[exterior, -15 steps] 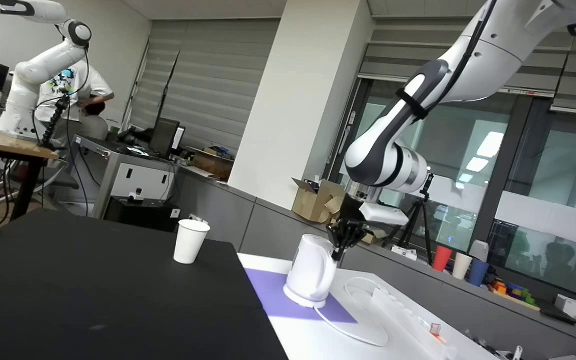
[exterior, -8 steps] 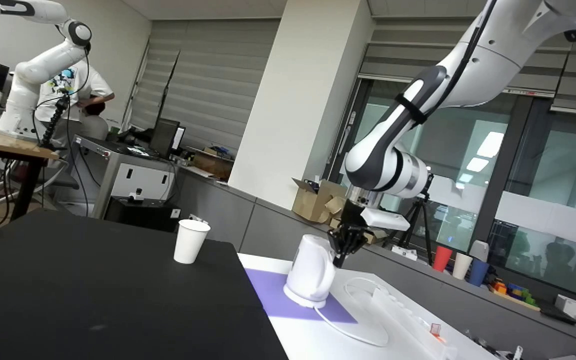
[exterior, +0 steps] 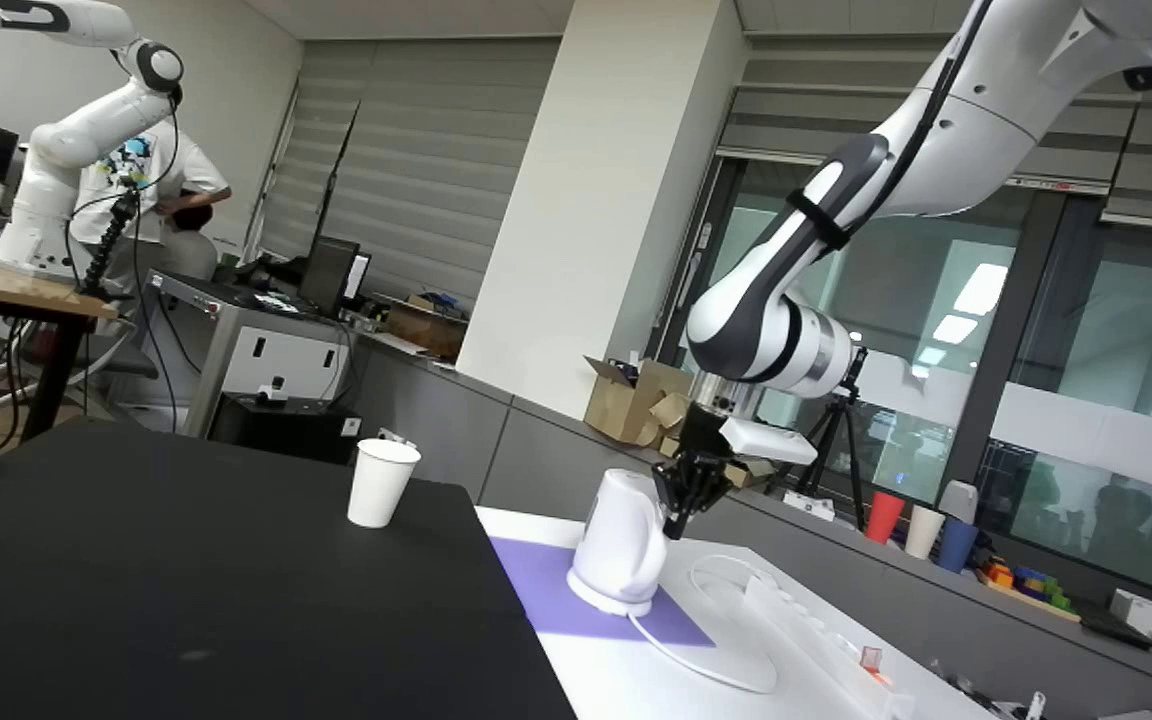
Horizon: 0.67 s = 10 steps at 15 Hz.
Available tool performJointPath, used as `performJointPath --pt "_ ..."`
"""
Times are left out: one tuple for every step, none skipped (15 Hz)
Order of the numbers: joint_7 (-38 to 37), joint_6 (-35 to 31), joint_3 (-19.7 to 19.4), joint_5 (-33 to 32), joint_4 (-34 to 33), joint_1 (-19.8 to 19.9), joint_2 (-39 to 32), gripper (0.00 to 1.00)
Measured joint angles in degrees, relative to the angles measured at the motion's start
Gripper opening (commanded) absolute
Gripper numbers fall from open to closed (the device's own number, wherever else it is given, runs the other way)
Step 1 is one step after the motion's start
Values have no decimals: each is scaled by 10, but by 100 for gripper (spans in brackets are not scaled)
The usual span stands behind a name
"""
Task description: Turn off the electric kettle
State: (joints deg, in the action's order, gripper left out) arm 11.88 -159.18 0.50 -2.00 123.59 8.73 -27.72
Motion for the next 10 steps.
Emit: performJointPath --pt "0 6 0 0 -3 0 2 0" --pt "0 12 0 0 -6 -1 4 0" --pt "0 18 0 0 -8 -1 7 0" --pt "0 24 0 0 -9 -1 11 0" --pt "0 28 0 0 -11 -1 15 0" --pt "0 29 0 0 -12 -2 18 0" --pt "0 29 0 0 -12 -2 20 0" --pt "0 29 0 0 -13 -3 21 0" --pt "0 28 0 0 -13 -4 22 0" --pt "0 28 1 0 -13 -4 22 0"
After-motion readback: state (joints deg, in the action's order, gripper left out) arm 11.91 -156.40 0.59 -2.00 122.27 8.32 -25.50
